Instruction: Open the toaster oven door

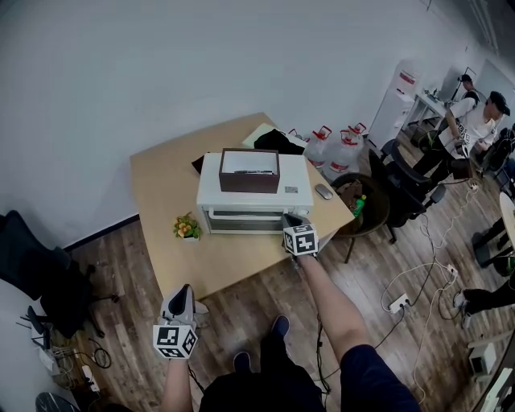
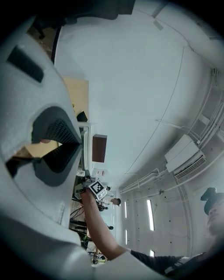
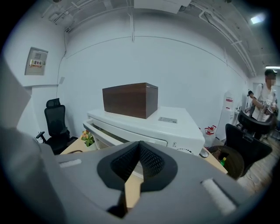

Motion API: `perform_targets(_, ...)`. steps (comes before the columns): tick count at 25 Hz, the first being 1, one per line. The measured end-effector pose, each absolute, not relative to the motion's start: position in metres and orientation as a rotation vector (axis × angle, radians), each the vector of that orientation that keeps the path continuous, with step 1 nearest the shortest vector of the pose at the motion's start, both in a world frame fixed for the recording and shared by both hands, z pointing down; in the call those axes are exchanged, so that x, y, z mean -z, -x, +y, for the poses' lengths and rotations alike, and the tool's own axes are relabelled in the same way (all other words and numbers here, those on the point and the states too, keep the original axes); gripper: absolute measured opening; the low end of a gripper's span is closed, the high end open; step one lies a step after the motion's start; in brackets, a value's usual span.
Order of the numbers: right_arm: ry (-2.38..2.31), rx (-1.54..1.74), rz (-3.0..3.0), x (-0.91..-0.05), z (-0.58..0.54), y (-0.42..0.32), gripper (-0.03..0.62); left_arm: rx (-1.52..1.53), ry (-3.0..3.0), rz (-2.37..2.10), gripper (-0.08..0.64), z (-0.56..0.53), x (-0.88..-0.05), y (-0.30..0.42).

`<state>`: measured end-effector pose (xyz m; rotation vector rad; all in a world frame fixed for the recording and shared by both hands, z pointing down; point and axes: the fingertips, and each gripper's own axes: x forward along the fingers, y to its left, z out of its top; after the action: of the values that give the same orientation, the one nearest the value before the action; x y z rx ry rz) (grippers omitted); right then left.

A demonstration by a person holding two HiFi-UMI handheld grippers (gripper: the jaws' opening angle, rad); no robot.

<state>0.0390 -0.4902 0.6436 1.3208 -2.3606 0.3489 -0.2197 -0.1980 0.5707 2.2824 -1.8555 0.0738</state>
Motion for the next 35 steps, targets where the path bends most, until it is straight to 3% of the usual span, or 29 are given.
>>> perform_targets(35, -1.326, -0.458, -2.354, -0.649, -0.487, -0.034, 0.006, -0.100, -2.342, -1.790, -0.002, -0.199, -0.575, 0.201)
